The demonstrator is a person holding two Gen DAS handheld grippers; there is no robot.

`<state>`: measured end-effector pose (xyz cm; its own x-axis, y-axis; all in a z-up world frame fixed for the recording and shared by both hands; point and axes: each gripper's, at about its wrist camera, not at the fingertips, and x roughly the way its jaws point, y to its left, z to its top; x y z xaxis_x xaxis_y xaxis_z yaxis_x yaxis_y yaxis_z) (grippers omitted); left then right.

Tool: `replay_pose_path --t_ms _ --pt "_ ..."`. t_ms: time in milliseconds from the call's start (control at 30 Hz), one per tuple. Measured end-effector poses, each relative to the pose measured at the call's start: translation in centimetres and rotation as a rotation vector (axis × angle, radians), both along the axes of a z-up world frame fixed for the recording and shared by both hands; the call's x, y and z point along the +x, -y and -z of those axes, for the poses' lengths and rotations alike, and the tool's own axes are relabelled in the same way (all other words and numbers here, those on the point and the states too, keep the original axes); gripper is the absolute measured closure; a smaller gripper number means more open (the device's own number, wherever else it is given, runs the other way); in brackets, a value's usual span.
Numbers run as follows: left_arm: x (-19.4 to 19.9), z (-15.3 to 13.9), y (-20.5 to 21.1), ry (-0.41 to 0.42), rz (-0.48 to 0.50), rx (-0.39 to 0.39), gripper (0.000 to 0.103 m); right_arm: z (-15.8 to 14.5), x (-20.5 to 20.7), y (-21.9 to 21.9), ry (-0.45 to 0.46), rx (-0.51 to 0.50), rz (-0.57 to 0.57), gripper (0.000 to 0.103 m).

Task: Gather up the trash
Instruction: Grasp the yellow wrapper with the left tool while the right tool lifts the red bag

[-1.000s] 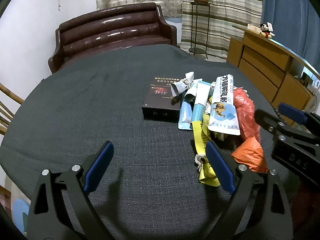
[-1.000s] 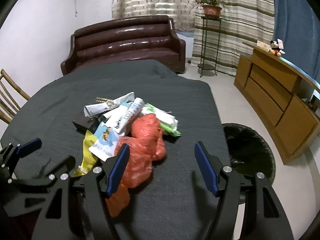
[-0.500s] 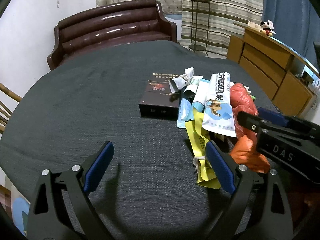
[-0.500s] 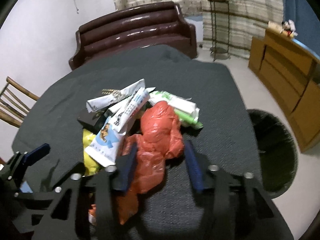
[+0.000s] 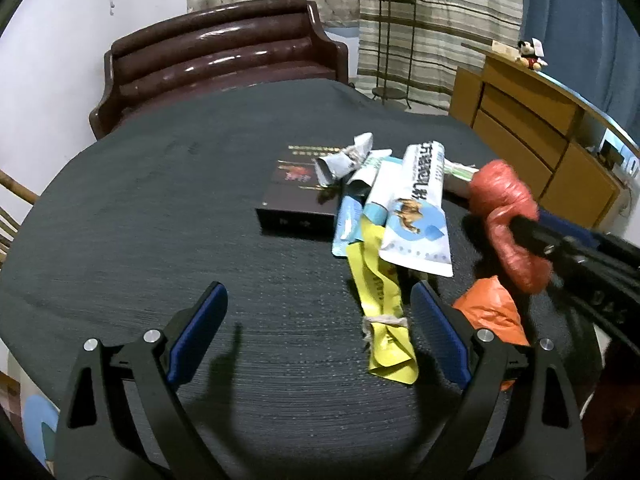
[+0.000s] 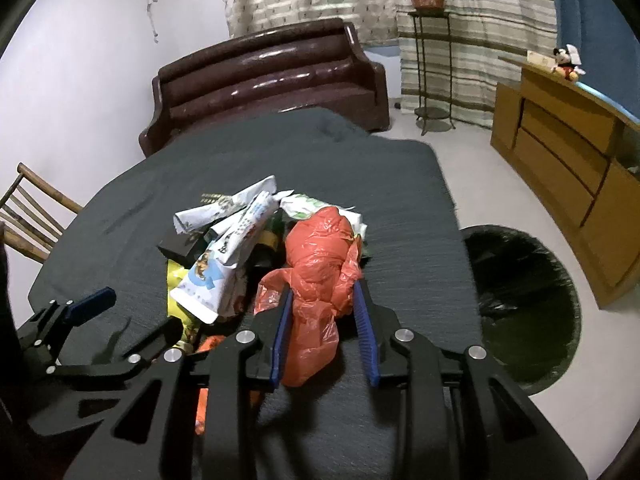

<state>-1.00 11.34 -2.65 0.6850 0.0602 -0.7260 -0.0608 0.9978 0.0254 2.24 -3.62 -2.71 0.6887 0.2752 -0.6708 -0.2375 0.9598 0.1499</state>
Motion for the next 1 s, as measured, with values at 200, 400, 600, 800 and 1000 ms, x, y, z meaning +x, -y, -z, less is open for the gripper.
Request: replay_pose_path --t_ms 200,400,600,800,1000 --pt "0.8 1.0 0.3 -0.044 0.027 -0.039 0.040 -0.6 -0.4 1.9 0.019 0.000 0.035 0.073" --pt "1.0 1.4 0.8 -0.056 0.051 -0.052 0.063 -0.7 -0.5 3.2 0.015 0.001 0.053 0.073" --pt "0.7 1.2 0.4 -0.049 0.070 -0.076 0.080 -0.5 -0.6 3.4 0.034 -0.009 0.056 0.073" --pt "-0.6 0.1 -0.6 0.002 0.039 -0.054 0.080 -0.3 -1.0 3.4 0.050 -0.024 0.061 0.073" --pt "-1.5 -1.7 -0.9 0.055 0.027 -0.047 0.080 -0.5 -1.2 4.2 0.067 -0.033 0.082 0.073"
